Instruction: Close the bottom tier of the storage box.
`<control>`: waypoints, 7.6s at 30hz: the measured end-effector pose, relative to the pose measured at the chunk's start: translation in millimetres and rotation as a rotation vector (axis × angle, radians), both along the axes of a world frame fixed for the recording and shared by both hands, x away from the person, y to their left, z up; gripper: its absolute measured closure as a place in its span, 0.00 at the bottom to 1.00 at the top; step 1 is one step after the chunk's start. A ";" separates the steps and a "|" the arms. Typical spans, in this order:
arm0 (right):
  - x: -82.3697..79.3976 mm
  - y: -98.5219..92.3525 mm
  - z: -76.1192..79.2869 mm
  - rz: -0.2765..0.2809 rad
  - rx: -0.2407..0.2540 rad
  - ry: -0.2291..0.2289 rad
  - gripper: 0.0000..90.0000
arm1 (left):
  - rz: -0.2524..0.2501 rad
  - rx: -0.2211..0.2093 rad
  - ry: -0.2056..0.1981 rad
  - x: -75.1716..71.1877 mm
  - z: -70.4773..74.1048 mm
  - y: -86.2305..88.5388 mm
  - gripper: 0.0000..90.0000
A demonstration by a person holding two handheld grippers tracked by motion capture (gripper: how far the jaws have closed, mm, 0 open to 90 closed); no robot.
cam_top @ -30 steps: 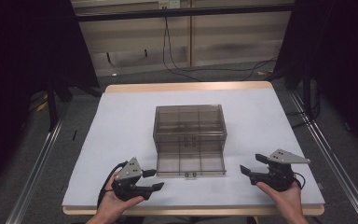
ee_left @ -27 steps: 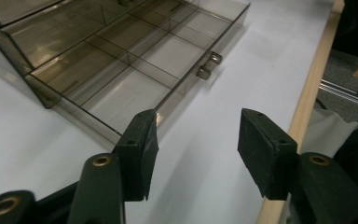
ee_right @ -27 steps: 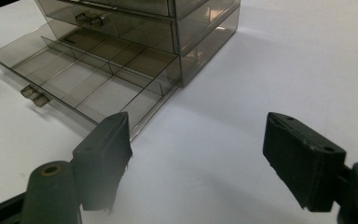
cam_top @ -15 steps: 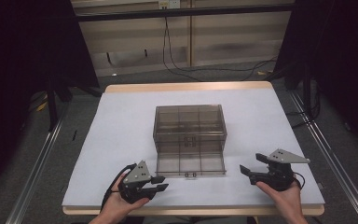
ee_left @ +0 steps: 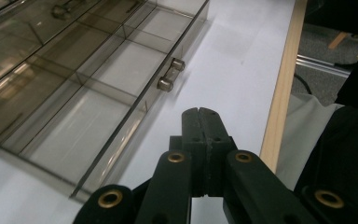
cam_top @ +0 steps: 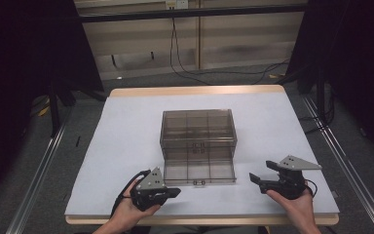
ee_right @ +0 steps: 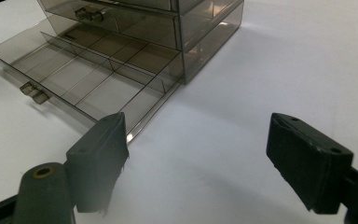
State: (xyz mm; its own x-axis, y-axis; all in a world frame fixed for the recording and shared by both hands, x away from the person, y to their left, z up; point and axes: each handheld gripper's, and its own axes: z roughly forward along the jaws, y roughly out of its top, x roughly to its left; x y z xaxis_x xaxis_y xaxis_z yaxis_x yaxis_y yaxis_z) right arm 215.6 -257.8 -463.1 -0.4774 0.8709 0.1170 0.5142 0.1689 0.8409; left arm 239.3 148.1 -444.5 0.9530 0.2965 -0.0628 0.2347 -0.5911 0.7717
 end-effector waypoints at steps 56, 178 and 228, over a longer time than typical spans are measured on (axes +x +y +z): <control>-0.2 0.8 -1.1 0.010 0.013 0.016 0.19 | -0.092 0.102 0.021 32.6 -21.8 -45.0 1.00; 0.3 5.6 -2.5 0.054 -0.005 0.031 0.16 | 0.074 0.052 0.062 61.1 -28.7 -47.4 1.00; 0.2 5.6 -2.7 0.055 0.004 0.040 0.16 | 0.070 0.020 0.038 71.6 -23.2 -55.5 1.00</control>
